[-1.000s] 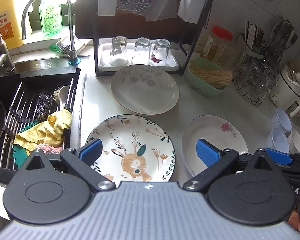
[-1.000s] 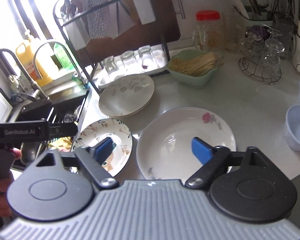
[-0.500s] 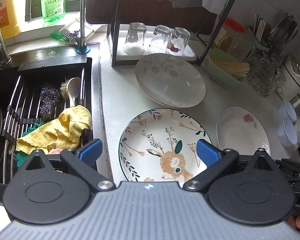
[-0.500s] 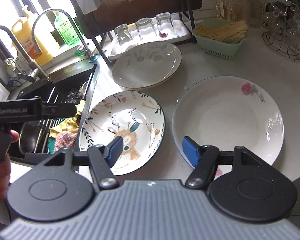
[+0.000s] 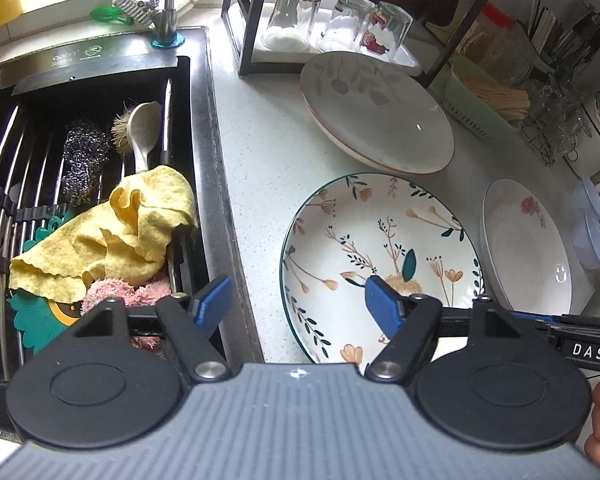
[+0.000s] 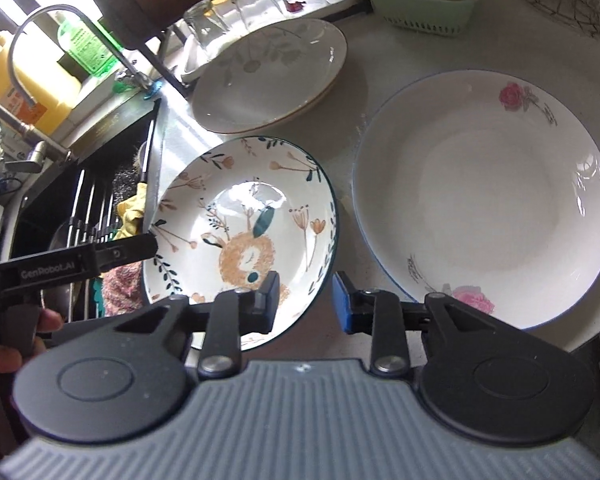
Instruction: Organize plates and bowls
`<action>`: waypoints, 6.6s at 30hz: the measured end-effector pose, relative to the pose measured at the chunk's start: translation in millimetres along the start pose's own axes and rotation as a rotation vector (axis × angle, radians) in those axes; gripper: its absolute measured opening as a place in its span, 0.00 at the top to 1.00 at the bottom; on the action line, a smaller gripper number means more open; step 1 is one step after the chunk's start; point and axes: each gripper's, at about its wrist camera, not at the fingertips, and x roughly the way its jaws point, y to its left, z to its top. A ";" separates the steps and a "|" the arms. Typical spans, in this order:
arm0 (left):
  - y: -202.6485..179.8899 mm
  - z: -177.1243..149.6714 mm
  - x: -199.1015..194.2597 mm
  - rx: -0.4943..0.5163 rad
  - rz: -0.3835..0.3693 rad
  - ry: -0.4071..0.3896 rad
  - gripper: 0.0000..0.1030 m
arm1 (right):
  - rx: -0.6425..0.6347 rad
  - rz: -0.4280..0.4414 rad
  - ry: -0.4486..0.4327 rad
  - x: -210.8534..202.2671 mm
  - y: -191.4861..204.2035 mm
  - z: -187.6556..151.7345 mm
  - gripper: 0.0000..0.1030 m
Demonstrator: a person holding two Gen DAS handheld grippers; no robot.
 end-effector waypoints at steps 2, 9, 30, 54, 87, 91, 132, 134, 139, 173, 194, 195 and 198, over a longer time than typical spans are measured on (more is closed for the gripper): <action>1.7 2.8 6.9 -0.002 -0.033 0.020 0.38 | 0.030 -0.003 0.006 4.2 -4.1 0.1 0.73; -6.3 11.8 23.9 0.053 -0.049 0.051 0.49 | 0.079 -0.010 -0.002 11.1 -11.6 0.8 0.83; 9.7 16.6 35.7 0.017 -0.061 0.065 0.81 | 0.094 0.064 0.026 31.8 -20.2 7.3 0.84; 1.2 50.6 -31.9 -0.049 -0.170 -0.020 0.82 | 0.077 0.183 -0.077 -23.9 -20.2 28.1 0.84; -173.3 49.8 40.4 -0.077 -0.215 0.042 0.81 | 0.157 0.169 -0.129 -67.5 -187.8 42.3 0.84; -183.5 46.0 54.5 -0.038 -0.188 0.063 0.81 | 0.163 0.145 -0.113 -60.0 -196.3 42.5 0.84; -197.7 39.1 77.8 0.010 -0.054 0.098 0.80 | 0.124 0.123 -0.011 -23.7 -199.4 56.6 0.83; -197.4 39.3 79.4 0.013 -0.052 0.107 0.80 | 0.121 0.122 -0.009 -22.5 -199.1 56.7 0.83; -194.8 36.5 84.0 -0.024 -0.053 0.117 0.80 | 0.111 0.107 -0.009 -22.7 -197.7 56.6 0.83; -243.6 40.5 24.8 0.032 -0.032 -0.099 0.80 | -0.092 0.001 -0.269 -76.0 -177.5 73.8 0.83; -290.6 14.4 -19.6 0.052 -0.008 -0.205 0.80 | -0.130 0.054 -0.400 -144.6 -184.3 56.6 0.83; -294.2 11.3 -20.9 0.052 -0.002 -0.210 0.80 | -0.128 0.056 -0.402 -147.8 -184.5 55.5 0.83; -302.1 3.2 -24.8 0.044 0.000 -0.218 0.80 | -0.147 0.059 -0.417 -157.9 -184.5 50.5 0.83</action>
